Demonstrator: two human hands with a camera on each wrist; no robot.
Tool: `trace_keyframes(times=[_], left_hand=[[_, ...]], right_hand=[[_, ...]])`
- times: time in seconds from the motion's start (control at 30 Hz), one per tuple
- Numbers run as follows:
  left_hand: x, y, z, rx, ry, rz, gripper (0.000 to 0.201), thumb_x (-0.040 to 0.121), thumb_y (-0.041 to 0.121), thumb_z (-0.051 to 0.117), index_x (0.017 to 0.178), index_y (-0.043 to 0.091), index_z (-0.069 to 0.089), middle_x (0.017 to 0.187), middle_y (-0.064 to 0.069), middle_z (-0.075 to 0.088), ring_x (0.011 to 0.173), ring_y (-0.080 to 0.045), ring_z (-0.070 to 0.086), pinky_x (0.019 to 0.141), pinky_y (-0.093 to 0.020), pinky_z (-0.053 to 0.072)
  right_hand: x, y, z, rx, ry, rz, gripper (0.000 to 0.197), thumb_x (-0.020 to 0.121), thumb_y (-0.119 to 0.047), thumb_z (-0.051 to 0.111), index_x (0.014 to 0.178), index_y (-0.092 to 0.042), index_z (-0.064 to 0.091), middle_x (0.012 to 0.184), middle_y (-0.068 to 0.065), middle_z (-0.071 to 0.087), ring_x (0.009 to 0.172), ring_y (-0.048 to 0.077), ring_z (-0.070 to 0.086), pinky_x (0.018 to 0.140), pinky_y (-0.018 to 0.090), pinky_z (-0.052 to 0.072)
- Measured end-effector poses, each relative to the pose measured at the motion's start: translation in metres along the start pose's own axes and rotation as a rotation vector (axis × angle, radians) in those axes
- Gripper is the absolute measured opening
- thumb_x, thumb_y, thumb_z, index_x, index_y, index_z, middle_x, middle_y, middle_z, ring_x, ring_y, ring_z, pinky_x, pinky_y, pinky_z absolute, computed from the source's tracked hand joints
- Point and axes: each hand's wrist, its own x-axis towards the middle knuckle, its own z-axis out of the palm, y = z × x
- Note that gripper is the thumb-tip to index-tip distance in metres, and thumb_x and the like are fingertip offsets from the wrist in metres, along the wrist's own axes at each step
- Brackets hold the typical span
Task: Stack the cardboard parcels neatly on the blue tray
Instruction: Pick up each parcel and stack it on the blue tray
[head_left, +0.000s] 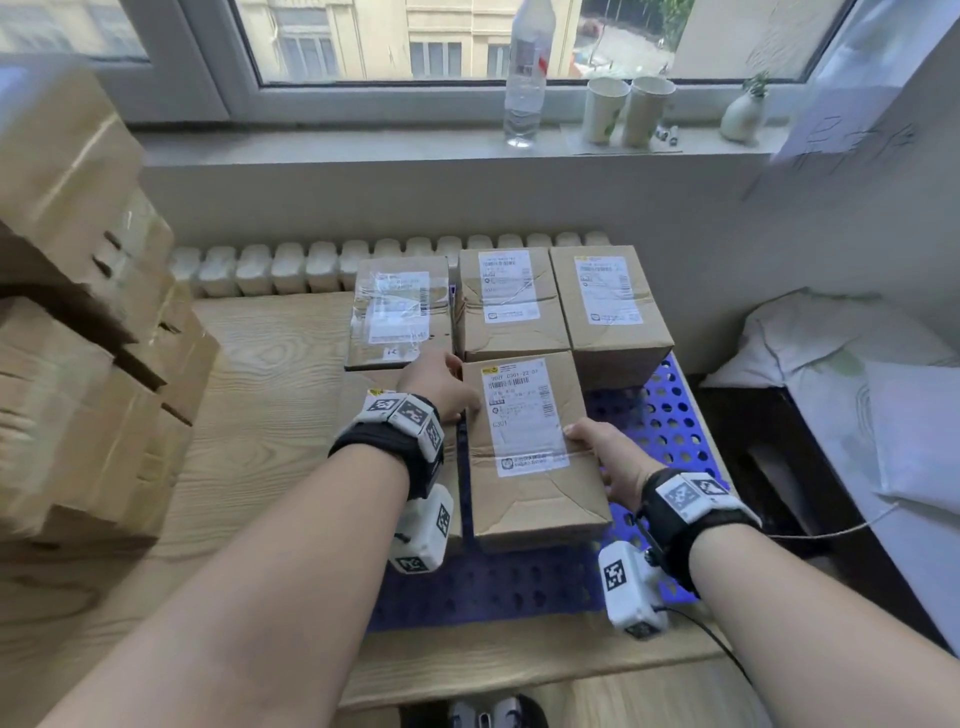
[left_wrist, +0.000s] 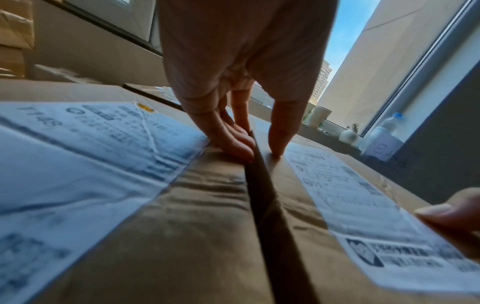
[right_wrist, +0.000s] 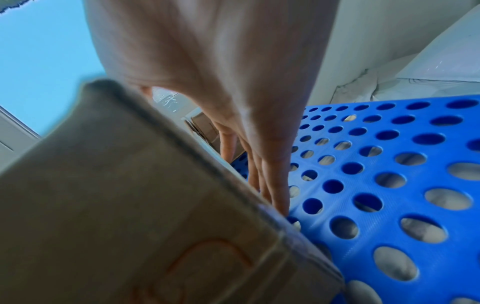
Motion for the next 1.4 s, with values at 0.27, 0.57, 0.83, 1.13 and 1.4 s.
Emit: trace_keyframes(times=[0.27,0.57,0.83,1.13,1.4], left_hand=[[0.004,-0.003,0.005,0.093,0.056,0.040,0.062,0.064,0.011,0.087,0.120,0.017,0.061,0.112,-0.003,0.063,0.104,-0.023,0.060,0.084,-0.041,0.059],[0.002,-0.004,0.004,0.052,0.061,0.021,0.051,0.064,0.010,0.086,0.102,0.016,0.052,0.092,0.000,0.059,0.092,-0.021,0.062,0.080,-0.043,0.059],[0.000,-0.004,0.003,0.069,0.053,0.046,0.036,0.070,0.011,0.082,0.085,0.022,0.052,0.094,-0.002,0.062,0.099,-0.023,0.063,0.085,-0.041,0.058],[-0.029,0.019,-0.013,0.219,0.079,0.119,0.015,0.088,0.022,0.063,0.102,0.019,0.058,0.105,-0.001,0.061,0.098,-0.019,0.059,0.085,-0.032,0.052],[-0.070,0.023,-0.043,0.307,0.175,0.131,0.011,0.090,0.020,0.057,0.098,0.018,0.063,0.106,-0.001,0.066,0.101,-0.022,0.061,0.086,-0.032,0.051]], right_hand=[[0.010,0.000,-0.002,-0.031,-0.019,0.053,0.015,0.093,-0.033,0.049,0.091,-0.022,0.059,0.095,0.007,0.061,0.090,0.027,0.055,0.098,0.048,0.045],[0.011,-0.008,0.007,-0.230,0.041,-0.028,0.044,0.083,-0.042,0.052,0.115,-0.012,0.057,0.115,0.009,0.062,0.103,0.030,0.062,0.080,0.041,0.053],[0.009,-0.023,0.012,-0.453,0.170,-0.110,0.031,0.093,-0.039,0.047,0.106,-0.011,0.053,0.099,0.006,0.057,0.088,0.022,0.052,0.072,0.034,0.038],[-0.025,-0.060,0.015,-0.707,0.334,-0.322,0.038,0.096,-0.034,0.045,0.127,-0.013,0.052,0.124,0.010,0.059,0.114,0.029,0.054,0.087,0.035,0.040],[-0.049,-0.081,0.035,-0.890,0.303,-0.485,0.029,0.097,-0.037,0.043,0.095,-0.015,0.061,0.093,0.005,0.063,0.085,0.024,0.056,0.071,0.032,0.040]])
